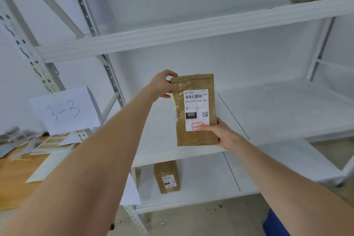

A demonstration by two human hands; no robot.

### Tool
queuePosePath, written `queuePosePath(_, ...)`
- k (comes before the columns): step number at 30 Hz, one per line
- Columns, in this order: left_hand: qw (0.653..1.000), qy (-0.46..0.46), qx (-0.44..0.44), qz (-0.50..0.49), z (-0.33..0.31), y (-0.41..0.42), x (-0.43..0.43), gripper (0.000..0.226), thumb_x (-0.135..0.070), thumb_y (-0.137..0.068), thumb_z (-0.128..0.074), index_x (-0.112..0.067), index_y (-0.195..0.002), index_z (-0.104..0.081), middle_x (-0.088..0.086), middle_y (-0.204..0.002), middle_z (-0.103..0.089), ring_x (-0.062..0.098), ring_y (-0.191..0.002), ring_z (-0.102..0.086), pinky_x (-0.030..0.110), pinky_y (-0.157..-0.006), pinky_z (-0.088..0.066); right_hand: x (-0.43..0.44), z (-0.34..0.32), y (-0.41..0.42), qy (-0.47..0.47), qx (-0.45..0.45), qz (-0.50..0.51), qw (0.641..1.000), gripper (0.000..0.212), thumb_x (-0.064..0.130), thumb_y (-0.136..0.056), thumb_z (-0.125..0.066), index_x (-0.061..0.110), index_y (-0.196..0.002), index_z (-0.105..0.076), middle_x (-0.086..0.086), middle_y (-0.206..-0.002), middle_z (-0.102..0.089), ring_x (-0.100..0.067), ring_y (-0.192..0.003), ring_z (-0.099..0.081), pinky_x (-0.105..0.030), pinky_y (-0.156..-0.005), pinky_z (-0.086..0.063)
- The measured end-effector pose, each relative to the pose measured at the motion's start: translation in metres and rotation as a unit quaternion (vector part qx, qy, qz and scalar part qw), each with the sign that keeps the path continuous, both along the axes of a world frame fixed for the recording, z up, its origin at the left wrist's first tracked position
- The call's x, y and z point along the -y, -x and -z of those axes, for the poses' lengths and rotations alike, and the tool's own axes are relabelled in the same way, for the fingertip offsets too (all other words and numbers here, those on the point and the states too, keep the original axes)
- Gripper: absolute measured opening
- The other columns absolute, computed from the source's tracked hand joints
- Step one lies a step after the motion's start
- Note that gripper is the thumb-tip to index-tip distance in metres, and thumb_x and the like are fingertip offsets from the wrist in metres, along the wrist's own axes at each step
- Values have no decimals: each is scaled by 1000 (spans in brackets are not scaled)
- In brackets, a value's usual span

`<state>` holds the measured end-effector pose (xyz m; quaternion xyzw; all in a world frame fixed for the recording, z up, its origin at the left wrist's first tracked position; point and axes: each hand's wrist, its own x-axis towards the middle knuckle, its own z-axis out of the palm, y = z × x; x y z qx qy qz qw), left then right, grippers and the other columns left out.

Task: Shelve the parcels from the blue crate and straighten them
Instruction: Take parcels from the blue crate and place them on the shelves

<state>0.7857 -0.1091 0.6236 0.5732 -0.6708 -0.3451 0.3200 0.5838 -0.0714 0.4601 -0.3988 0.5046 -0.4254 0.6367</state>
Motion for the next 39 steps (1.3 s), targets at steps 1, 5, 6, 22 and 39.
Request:
queuePosePath(1,1000,5,-1,9,-8,-1,-7,50,-13,-79,-75,-22,-123,-53,8,-110,-65,20,-87,-63,35,-80,-55,-4,-6,-1,8,0,4,1000,84,12,-64,-88,24,-136,-47,3,-115,-70,-22,-110,-64,-53,-95,-50)
queuePosePath(5,998,42,-2,38,-44,3,-36,51,-18,-79,-77,-23,-124,-53,4,-104,-64,19,-87,-62,29,-73,-52,-26,-36,2,47,10,14,999,86,15,-61,-90,26,-136,-48,3,-113,-71,-23,-106,-66,-52,-91,-53)
queuePosePath(6,998,52,-3,43,-54,7,-44,51,-18,-79,-77,-23,-124,-54,3,-102,-63,19,-86,-61,28,-71,-52,-33,-46,6,61,12,16,998,83,14,-63,-90,26,-135,-49,3,-112,-71,-23,-105,-67,-52,-90,-53)
queuePosePath(22,954,294,-52,30,-219,102,-115,52,-20,-84,-71,-22,-132,-51,5,-107,-64,18,-95,-60,27,-73,-48,-78,-229,87,268,20,115,956,68,20,-71,-84,25,-131,-53,6,-111,-71,-17,-99,-68,-41,-88,-55)
queuePosePath(39,917,378,-121,26,-296,176,18,58,-10,-82,-72,-23,-133,-50,4,-112,-55,23,-98,-60,33,-70,-58,62,-329,158,419,-88,204,881,49,18,-85,-74,23,-130,-55,7,-115,-66,-12,-105,-63,-31,-95,-50)
